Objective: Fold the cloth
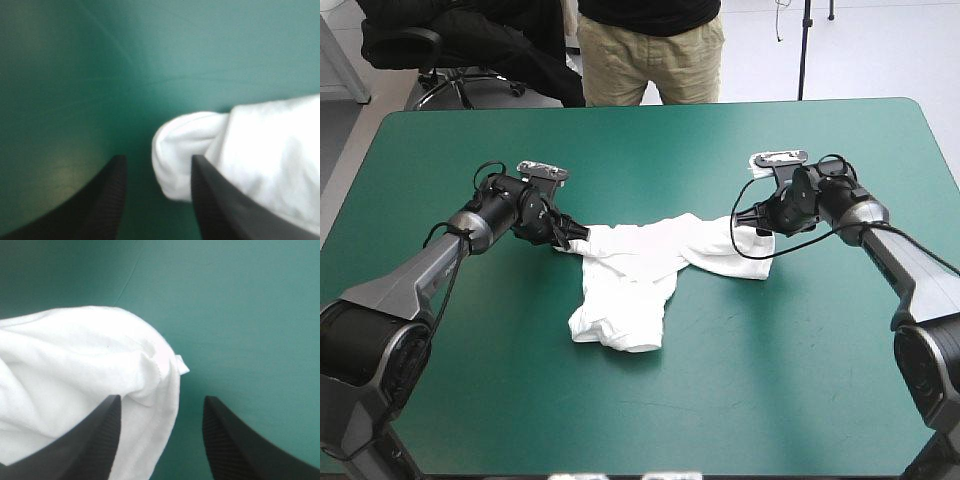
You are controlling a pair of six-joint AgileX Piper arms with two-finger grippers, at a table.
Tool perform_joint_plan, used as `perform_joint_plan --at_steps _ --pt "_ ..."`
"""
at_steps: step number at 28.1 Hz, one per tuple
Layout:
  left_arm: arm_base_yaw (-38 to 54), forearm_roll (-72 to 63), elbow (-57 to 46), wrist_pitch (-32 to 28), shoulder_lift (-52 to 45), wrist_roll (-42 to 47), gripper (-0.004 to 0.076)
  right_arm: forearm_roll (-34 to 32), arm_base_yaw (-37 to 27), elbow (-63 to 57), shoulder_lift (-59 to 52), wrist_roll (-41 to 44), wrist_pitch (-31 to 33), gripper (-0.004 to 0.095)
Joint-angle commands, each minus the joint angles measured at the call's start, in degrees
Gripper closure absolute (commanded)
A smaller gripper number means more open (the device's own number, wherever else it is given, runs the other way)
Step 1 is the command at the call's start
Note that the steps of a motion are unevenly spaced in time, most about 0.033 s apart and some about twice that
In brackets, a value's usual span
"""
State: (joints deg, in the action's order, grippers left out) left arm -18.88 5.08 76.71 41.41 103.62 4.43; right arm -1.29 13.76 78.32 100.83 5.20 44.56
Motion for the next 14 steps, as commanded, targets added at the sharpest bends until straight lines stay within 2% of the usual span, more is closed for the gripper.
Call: perform_joint_plan --at_steps 1,8,14 --pt "0.1 1.0 6.0 5.7 -4.3 -0.5 0.0202 -4.2 -0.7 4.4 -3.7 -1.2 2.9 0.0337" --pt "0.0 0.3 9.1 13.5 -12.8 -2.2 0.0204 -4.1 -0.7 5.7 -12.1 -1.3 8.0 0.0399" --pt "-0.1 -3.2 8.8 19.8 -21.0 -5.0 0.0204 -1.3 -0.7 5.7 -19.7 -3.9 17.1 0.0418"
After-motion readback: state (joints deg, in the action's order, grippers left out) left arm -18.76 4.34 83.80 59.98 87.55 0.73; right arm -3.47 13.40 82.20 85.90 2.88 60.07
